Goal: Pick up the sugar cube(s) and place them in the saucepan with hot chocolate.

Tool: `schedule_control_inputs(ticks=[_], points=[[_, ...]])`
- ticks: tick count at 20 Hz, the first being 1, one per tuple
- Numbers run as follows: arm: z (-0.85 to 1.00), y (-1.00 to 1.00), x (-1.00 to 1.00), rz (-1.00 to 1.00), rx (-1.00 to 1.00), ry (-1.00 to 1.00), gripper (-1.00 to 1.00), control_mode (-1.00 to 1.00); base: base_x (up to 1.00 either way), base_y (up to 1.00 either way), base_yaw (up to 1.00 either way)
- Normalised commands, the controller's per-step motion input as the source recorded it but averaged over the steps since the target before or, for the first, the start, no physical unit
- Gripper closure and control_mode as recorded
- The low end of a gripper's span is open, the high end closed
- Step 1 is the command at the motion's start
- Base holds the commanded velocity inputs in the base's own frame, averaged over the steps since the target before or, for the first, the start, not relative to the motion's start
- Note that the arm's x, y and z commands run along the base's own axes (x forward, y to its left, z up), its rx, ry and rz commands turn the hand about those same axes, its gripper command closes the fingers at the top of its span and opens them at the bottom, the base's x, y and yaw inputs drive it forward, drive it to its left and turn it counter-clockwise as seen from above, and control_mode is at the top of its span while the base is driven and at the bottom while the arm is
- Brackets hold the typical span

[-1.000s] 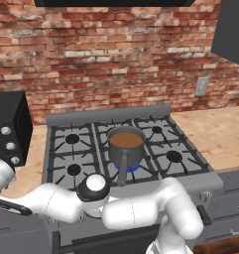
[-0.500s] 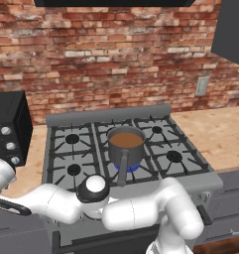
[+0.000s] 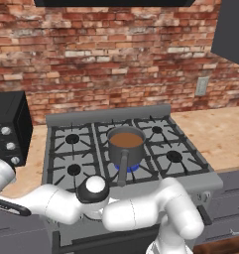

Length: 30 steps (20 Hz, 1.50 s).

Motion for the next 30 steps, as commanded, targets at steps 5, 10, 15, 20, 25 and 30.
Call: schedule_control_inputs(ticks=[5,10,15,20,25,30], points=[[-0.29,0.0,0.0,0.0,0.0,0.01,1.0,-1.0,0.0,0.0,0.0],[-0.24,-0.01,0.0,0.0,0.0,0.01,1.0,-1.0,0.0,0.0,0.0],[0.01,-0.14,-0.05,0.0,0.0,0.0,1.0,-1.0,0.0,0.0,0.0],[0.34,-0.45,-0.23,0.0,0.03,0.0,1.0,-1.0,0.0,0.0,0.0],[0.63,-0.67,-0.43,0.0,0.13,0.0,1.0,-1.0,0.0,0.0,0.0],[0.58,-0.81,-0.44,0.0,0.17,0.0,1.0,-1.0,0.0,0.0,0.0]])
